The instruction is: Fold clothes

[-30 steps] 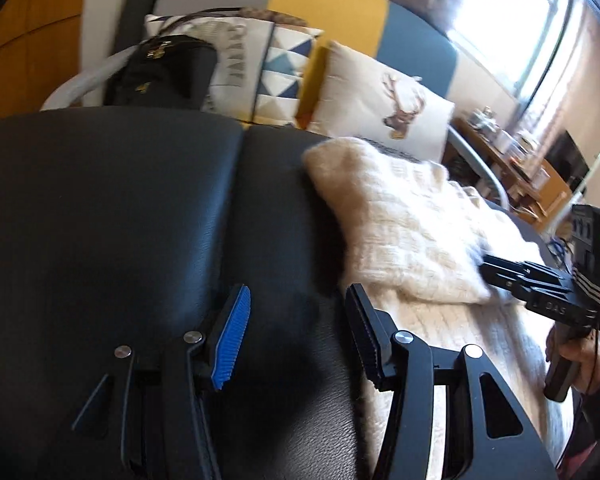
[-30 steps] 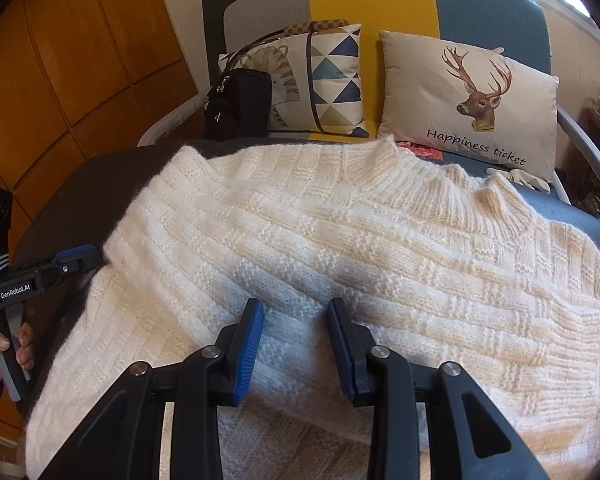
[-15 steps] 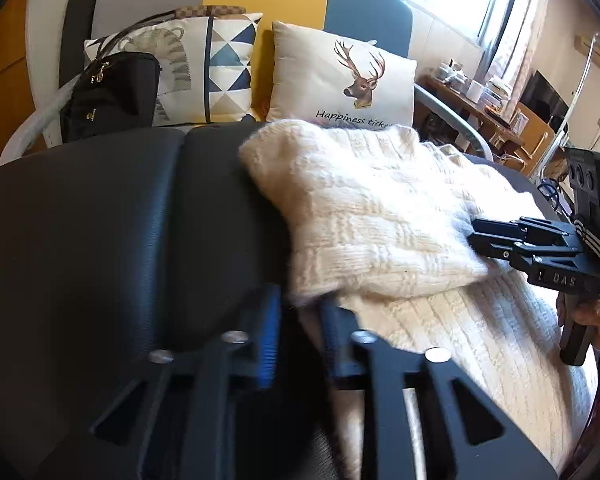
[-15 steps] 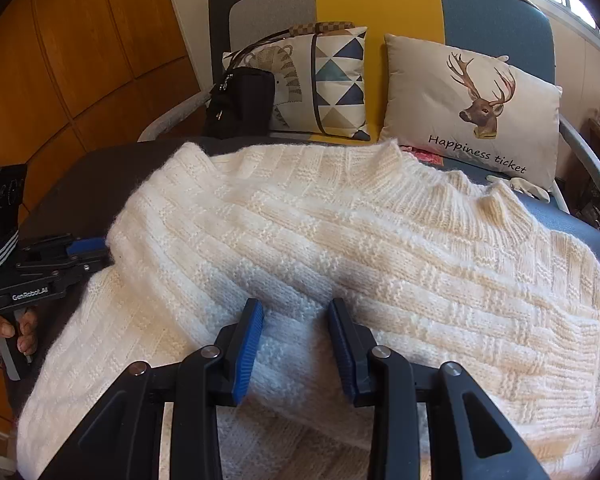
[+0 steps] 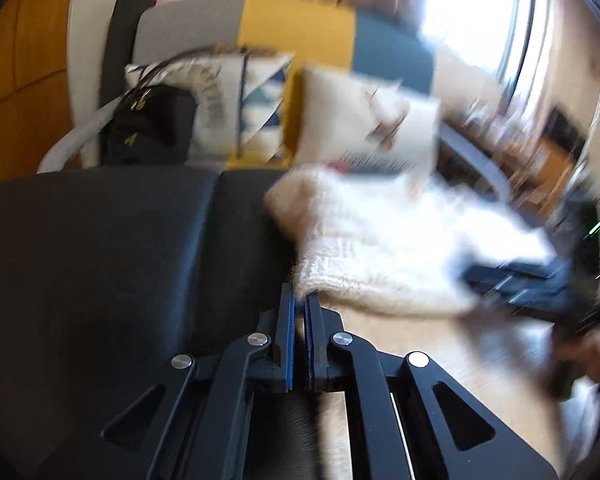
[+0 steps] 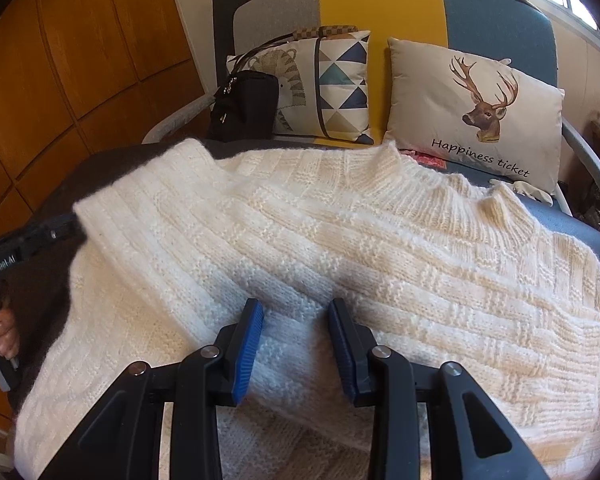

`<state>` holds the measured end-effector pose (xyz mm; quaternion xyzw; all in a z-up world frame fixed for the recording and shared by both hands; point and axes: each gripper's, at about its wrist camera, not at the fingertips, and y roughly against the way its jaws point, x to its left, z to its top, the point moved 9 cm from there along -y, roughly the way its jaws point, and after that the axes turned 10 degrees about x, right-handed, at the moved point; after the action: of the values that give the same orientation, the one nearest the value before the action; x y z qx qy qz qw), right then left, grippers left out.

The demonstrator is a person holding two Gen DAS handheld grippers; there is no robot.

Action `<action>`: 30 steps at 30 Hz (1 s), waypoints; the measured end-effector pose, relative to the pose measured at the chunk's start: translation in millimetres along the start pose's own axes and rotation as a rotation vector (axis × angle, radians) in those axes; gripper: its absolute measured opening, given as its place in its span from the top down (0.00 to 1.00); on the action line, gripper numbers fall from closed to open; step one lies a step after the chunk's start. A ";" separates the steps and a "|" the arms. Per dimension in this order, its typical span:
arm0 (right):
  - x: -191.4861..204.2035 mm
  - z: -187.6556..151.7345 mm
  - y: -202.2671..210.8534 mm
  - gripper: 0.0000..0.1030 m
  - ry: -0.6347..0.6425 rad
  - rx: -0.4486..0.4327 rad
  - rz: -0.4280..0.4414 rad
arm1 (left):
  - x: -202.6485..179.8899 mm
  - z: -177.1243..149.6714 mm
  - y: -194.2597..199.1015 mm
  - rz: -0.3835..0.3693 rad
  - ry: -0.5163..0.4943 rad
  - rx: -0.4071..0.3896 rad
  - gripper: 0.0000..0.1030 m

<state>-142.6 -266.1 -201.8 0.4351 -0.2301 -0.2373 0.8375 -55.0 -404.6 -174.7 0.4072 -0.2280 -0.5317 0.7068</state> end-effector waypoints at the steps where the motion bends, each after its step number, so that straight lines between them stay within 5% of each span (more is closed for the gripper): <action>1: 0.1 0.2 0.2 0.66 -0.002 0.000 0.000 | 3.2 -7.7 -11.8 0.015 0.019 0.045 0.98; 5: 1.9 0.7 0.4 0.66 0.021 0.009 -0.015 | 6.6 -7.4 -10.6 0.072 0.050 0.046 0.97; 9: -3.9 3.3 4.2 0.66 -0.060 0.028 0.051 | 4.9 -10.2 -3.4 0.027 0.100 0.056 0.96; 12: -22.5 6.5 34.5 0.66 -0.278 -0.052 0.280 | 5.2 -18.0 -4.6 -0.008 0.138 0.093 0.93; 16: -92.1 -21.8 74.5 0.66 -0.639 -0.175 0.449 | 13.4 -25.2 -3.8 -0.030 0.199 0.108 0.93; 21: -173.2 -73.8 93.1 0.64 -0.922 -0.241 0.446 | 12.6 -34.0 15.0 -0.136 0.298 0.063 0.92; 26: -204.0 -96.5 97.2 0.64 -1.018 -0.278 0.412 | -2.9 -35.8 23.0 -0.262 0.357 0.046 0.86; 30: -207.2 -101.9 81.7 0.65 -1.028 -0.237 0.374 | -18.7 -35.0 11.6 -0.395 0.429 0.107 0.83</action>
<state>-228.1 -37.6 -223.0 0.1183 -0.6538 -0.2906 0.6886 -28.1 -374.3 -182.9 0.5831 -0.0175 -0.5482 0.5993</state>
